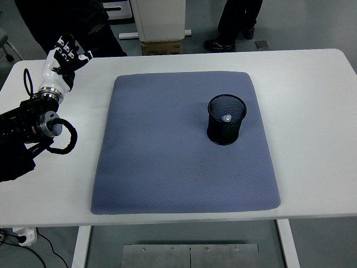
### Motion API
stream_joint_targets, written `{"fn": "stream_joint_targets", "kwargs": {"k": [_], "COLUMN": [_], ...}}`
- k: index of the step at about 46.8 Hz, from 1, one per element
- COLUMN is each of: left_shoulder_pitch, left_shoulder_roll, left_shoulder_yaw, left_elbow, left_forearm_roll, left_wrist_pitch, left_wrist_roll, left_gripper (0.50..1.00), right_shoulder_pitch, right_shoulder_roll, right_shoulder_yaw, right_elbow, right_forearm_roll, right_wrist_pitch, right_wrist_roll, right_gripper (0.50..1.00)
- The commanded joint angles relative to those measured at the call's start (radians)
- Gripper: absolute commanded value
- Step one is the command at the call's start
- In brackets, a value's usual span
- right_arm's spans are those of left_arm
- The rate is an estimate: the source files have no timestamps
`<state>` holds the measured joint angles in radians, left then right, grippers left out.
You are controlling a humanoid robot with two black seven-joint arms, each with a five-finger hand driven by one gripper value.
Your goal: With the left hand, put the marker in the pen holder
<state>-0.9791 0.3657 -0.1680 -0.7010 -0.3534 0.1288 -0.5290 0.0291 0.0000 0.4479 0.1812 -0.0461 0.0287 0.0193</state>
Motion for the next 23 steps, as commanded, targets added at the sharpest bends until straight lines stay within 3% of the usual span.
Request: {"fn": "stream_joint_targets", "kwargs": {"k": [1, 10, 16, 23], "left_shoulder_pitch": [0.022, 0.076, 0.092, 0.108], "left_shoulder_roll": [-0.011, -0.039, -0.044, -0.047], "left_shoulder_yaw": [-0.013, -0.022, -0.024, -0.034], "left_elbow": [-0.002, -0.002, -0.003, -0.003], "left_forearm_roll": [0.016, 0.033, 0.034, 0.034], "left_wrist_pitch": [0.0, 0.0, -0.003, -0.049], "left_wrist_roll": [-0.02, -0.077, -0.08, -0.082], "left_gripper": [1.0, 1.0, 1.0, 1.0], "right_shoulder_pitch": [0.0, 0.0, 0.0, 0.0], "right_shoulder_roll": [0.0, 0.0, 0.0, 0.0], "right_shoulder_yaw": [0.0, 0.0, 0.0, 0.0], "right_elbow": [0.0, 0.0, 0.0, 0.0], "right_forearm_roll": [0.0, 0.0, 0.0, -0.001], "right_wrist_pitch": [0.0, -0.001, -0.001, -0.001], "right_wrist_roll": [0.001, 0.001, -0.001, 0.001], "right_gripper": [1.0, 1.0, 1.0, 1.0]}}
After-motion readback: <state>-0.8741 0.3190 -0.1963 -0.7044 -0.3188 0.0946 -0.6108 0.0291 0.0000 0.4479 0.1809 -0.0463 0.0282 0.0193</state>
